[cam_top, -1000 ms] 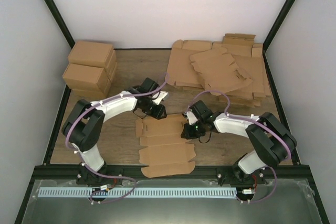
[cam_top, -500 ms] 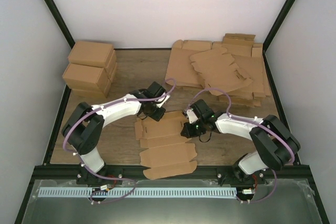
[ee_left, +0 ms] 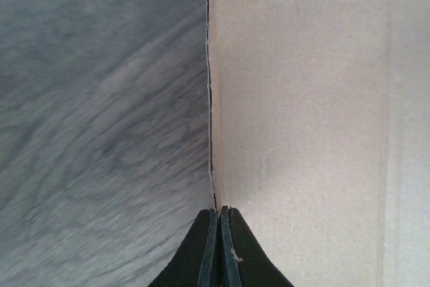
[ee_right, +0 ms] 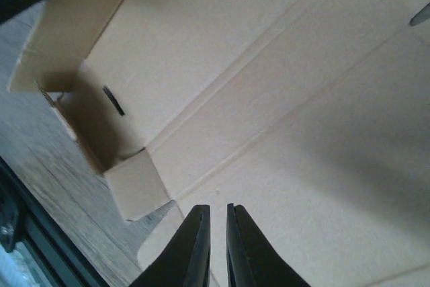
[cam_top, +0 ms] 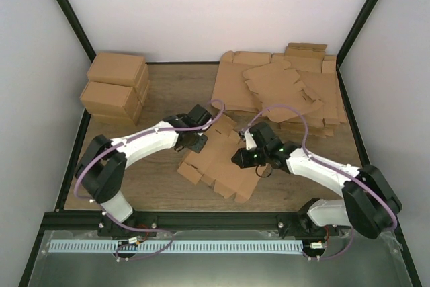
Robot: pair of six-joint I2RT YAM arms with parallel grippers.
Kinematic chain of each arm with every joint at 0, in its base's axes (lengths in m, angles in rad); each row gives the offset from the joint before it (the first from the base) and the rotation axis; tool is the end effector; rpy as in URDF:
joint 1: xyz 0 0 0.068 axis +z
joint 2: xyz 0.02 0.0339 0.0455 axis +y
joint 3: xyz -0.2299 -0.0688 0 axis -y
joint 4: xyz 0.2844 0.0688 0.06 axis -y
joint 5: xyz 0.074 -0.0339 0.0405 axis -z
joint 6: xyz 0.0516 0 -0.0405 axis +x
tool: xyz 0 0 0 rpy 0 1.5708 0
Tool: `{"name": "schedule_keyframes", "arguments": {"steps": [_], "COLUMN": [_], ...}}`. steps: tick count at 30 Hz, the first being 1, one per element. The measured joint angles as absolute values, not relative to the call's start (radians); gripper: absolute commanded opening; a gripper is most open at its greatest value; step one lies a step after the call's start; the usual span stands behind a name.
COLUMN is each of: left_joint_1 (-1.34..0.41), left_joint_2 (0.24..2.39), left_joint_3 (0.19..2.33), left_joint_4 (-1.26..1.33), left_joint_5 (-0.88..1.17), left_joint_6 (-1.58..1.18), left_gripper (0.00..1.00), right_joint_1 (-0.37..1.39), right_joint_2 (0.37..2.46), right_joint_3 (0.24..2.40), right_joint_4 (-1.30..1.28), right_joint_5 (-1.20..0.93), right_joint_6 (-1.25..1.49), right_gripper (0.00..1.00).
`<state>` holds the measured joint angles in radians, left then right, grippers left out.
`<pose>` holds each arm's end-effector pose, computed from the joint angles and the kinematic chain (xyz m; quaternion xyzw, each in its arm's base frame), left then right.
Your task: Fold the paper box
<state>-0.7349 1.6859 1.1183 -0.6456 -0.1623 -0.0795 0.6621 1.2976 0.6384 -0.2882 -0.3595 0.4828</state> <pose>0.2743 -0.2367 0.1226 0.3020 0.9333 0.0030 0.1944 0.2183 0.1932 0.1088 -0.1385 0.9278 0.3065 0.1614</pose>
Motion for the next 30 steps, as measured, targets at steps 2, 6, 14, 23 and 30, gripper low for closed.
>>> {"name": "schedule_keyframes", "arguments": {"steps": [2, 6, 14, 23, 30], "left_joint_1": [-0.735, -0.74, -0.81, -0.866, -0.884], "left_joint_2": [1.649, 1.599, 1.56, 1.556, 1.556], "left_joint_3": [1.12, 1.141, 1.159, 1.16, 1.16], "left_joint_4": [-0.661, -0.704, -0.756, -0.76, -0.757], "left_joint_5": [-0.184, -0.227, -0.311, -0.348, -0.376], "left_joint_6": [-0.08, -0.083, -0.109, -0.131, -0.136], "left_gripper": [0.04, 0.04, 0.04, 0.04, 0.04], "right_joint_1": [0.662, 0.661, 0.656, 0.654, 0.64], "right_joint_2": [1.267, 1.235, 1.255, 1.328, 1.394], "right_joint_3": [0.648, 0.662, 0.669, 0.767, 0.828], "right_joint_4": [-0.28, -0.247, -0.119, -0.027, -0.017], "right_joint_5": [-0.355, -0.358, -0.41, -0.359, -0.344], "right_joint_6": [0.512, 0.566, 0.76, 1.001, 1.104], "right_gripper": [0.14, 0.16, 0.26, 0.35, 0.34]}}
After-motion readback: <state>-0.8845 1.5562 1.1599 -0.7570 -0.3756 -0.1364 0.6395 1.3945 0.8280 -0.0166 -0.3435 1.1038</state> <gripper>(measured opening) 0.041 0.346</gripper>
